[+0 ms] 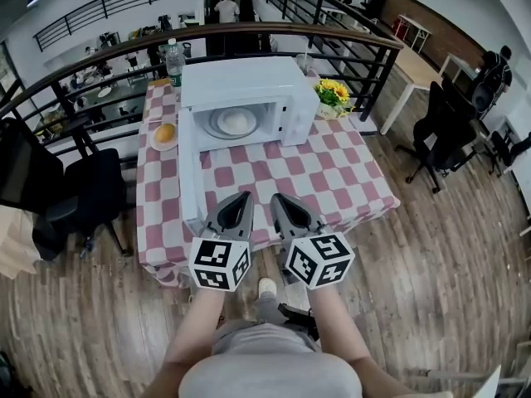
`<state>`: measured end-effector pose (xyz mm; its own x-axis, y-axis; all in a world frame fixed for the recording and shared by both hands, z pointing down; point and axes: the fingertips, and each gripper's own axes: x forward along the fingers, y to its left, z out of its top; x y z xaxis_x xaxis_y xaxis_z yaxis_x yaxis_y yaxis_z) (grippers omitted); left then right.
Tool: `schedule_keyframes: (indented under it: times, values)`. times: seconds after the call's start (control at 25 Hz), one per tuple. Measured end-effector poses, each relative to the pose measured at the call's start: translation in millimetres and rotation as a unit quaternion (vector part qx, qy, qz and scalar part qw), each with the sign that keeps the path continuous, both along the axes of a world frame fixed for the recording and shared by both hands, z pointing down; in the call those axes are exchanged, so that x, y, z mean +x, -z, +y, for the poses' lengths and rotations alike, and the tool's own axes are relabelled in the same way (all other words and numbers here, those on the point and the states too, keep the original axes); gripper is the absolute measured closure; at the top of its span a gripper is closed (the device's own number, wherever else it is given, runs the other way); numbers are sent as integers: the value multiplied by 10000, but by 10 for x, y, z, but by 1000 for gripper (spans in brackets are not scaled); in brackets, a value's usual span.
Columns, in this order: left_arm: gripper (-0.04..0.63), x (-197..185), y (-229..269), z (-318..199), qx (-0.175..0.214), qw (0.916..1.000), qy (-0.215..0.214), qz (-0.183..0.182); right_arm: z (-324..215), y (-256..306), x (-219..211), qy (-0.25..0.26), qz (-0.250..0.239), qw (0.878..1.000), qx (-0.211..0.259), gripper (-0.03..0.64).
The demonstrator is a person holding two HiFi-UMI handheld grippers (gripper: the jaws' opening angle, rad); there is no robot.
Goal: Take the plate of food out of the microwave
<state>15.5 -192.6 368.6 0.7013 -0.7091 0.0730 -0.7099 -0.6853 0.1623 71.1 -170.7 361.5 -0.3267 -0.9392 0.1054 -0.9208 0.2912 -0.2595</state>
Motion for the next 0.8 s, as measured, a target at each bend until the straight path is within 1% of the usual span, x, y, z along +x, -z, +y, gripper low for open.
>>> schedule_keyframes:
  times: [0.36,0.56,0.8]
  values:
    - [594,208,-94,-594,-115,9997,231,14,-665,-59,190,344,-90,9994,3,592]
    - [594,333,-194,-939,-286,9986,451,-33,-1043,-167,333,500,-231,9983,-199,592]
    - [594,461,-300,-1261,-381,9967,716,-90,-1440,-297,481,748,-312,9960,-384,592]
